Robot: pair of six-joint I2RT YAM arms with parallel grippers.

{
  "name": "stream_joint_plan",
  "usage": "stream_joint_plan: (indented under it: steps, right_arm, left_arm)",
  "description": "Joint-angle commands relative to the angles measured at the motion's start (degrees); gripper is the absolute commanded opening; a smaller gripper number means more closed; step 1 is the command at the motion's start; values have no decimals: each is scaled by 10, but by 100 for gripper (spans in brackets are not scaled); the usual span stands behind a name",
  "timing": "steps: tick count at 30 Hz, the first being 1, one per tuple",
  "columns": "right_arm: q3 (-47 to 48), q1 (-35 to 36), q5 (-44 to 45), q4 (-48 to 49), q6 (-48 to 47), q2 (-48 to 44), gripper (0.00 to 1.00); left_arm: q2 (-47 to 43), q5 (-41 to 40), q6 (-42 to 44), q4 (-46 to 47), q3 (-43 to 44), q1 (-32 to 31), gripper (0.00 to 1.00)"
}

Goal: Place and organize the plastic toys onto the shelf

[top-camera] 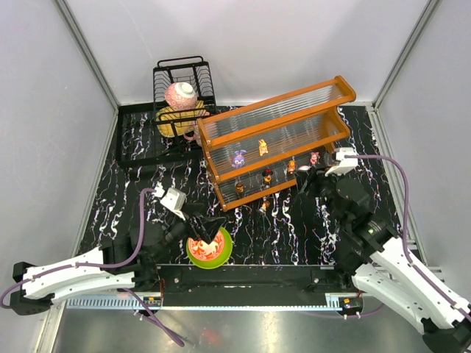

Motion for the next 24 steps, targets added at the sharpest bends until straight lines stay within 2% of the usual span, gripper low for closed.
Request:
stream_joint_plan:
  steps: [1, 10, 14, 17, 24]
  right_arm:
    - [34, -69, -111, 35, 13, 46, 0]
    - [57, -220, -295, 74, 92, 111, 0]
    - [35, -290, -404, 165, 135, 141, 0]
    - [19, -309, -429, 220, 133, 159, 0]
    - [16, -314, -430, 277, 105, 199, 0]
  left_arm:
    - [3, -6, 3, 19, 1, -2, 99]
    - [-13, -9, 0, 13, -6, -2, 99]
    - [-10, -10, 5, 12, 0, -2, 99]
    - [-12, -18, 9, 8, 3, -2, 99]
    - [-25, -25, 8, 23, -12, -1, 99]
